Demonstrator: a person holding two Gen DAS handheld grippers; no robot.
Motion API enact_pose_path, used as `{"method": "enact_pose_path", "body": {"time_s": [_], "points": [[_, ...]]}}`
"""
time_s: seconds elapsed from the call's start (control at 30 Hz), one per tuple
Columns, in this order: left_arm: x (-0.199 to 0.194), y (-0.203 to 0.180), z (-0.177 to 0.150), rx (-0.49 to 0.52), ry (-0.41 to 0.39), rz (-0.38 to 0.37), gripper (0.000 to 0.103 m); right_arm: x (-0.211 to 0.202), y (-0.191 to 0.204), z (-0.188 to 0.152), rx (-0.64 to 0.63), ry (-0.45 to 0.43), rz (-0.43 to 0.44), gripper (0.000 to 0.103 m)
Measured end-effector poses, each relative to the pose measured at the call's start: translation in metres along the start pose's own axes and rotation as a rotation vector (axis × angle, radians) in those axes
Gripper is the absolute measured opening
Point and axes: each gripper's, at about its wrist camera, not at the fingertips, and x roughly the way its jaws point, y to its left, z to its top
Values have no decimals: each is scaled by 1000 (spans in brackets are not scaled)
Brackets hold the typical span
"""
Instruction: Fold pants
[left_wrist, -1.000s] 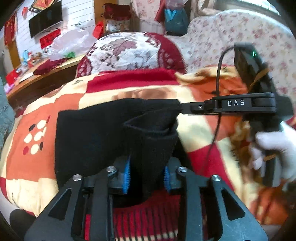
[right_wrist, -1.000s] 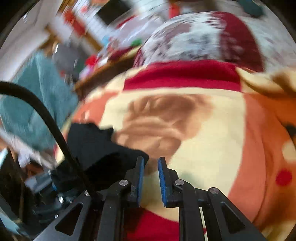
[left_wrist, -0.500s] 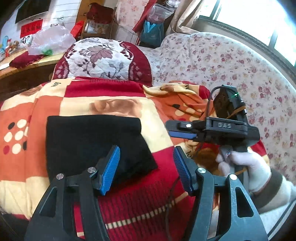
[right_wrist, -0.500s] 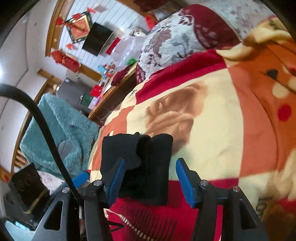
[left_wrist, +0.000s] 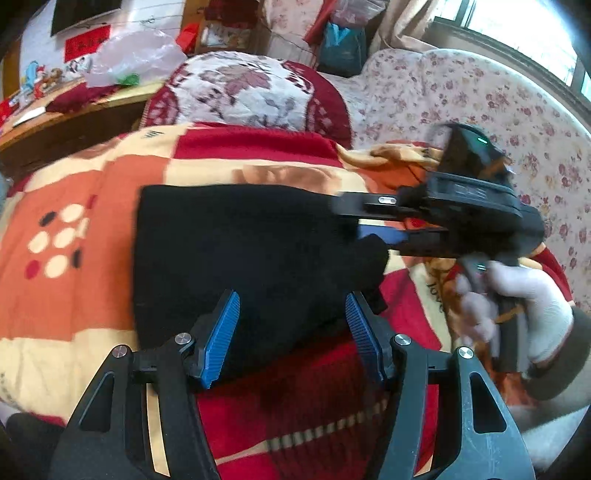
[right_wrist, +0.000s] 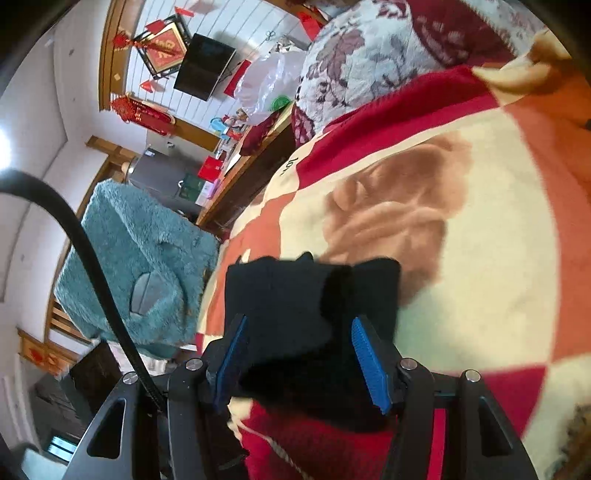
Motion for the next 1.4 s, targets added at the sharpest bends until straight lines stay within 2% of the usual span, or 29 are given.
{"method": "enact_pose_path", "body": {"time_s": [0.03,0.07,0.1,0.2,0.33,0.43,0.57,0.67,0.7,0.77,0.83,0.97,1.03,1.13,1.27,1.4], "points": [[6,-3,0,-9,11,-18,59,9,-2,3,-1,22,25,54],[12,-5,-1,-27,25,-56,59,13,-2,5,-8,30,41,46],[20,-7,-2,-46,44,-94,59,19,-1,6,-28,35,39,27],[30,-13,-2,-46,60,-99,59,21,5,6,-105,22,-9,16],[38,-22,9,-77,72,-184,59,10,19,12,-235,19,-93,14],[44,-36,11,-20,70,-167,59,6,24,16,-308,17,-183,14],[53,-38,5,-14,83,-165,59,17,10,11,-349,13,-286,14],[41,-32,6,-29,97,-190,59,12,-7,10,-238,-12,-216,16],[35,-29,7,-38,98,-199,59,6,-7,10,-220,-17,-212,17],[22,-24,8,-45,94,-199,59,-7,0,10,-227,-28,-259,22],[7,-17,9,-40,74,-165,59,-24,11,8,-239,-44,-270,22],[-17,0,9,-49,34,-82,59,-46,43,-3,-300,-76,-218,22],[-23,8,9,-46,14,-19,59,-46,61,-13,-352,-67,-181,22],[-23,18,8,-63,18,38,59,-26,77,-20,-389,-23,-157,22],[-18,30,4,-71,16,101,59,2,86,-33,-449,41,-215,22],[-7,42,-1,-99,33,128,59,14,79,-52,-487,90,-316,22]]}}
